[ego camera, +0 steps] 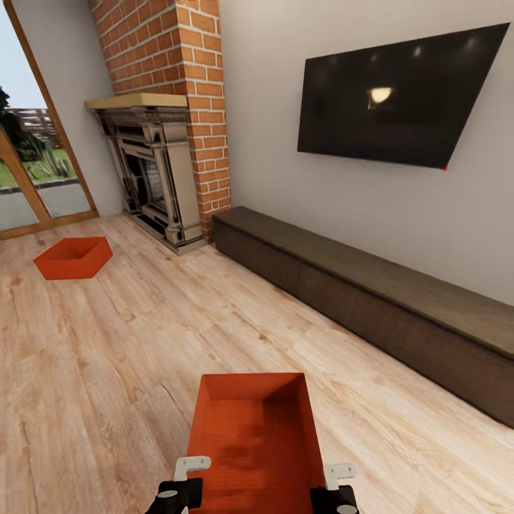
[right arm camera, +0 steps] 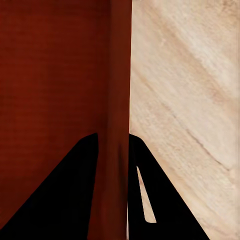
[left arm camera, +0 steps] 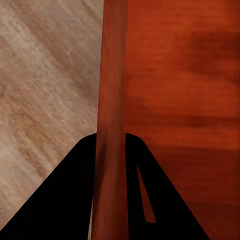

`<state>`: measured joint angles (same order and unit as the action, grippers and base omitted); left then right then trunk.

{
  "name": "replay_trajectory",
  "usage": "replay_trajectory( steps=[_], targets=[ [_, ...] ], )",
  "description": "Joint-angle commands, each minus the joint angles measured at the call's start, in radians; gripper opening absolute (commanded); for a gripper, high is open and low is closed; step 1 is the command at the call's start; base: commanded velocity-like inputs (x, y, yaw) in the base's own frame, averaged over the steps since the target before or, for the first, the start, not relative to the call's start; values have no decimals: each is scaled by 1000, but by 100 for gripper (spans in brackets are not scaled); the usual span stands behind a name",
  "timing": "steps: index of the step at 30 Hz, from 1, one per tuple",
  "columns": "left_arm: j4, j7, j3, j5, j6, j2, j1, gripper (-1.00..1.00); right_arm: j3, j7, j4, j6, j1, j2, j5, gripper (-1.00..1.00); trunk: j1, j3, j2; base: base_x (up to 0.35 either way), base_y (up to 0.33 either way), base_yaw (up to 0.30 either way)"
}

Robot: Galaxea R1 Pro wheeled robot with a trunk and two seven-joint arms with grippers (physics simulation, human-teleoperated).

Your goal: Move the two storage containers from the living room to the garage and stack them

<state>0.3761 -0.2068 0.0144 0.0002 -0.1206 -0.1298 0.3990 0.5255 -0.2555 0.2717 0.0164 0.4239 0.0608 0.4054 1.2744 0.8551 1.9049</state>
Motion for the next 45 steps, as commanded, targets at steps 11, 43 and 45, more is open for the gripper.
replay_trajectory(
  steps=[11, 43, 45],
  targets=[
    [1, -5, 1, 0, -7, 1, 0, -100, -1, -4, 0, 4, 1, -1, 3, -100, -42, -34, -77, 0, 0, 0],
    [3, -2, 2, 0, -7, 1, 0, -100, -1, -4, 0, 4, 1, 1, 1, -100, -165, -134, -301, 0, 0, 0],
    [3, -2, 1, 0, -7, 1, 0, -100, -1, -4, 0, 4, 1, 1, 1, -100, -173, -140, -315, 0, 0, 0]
  ],
)
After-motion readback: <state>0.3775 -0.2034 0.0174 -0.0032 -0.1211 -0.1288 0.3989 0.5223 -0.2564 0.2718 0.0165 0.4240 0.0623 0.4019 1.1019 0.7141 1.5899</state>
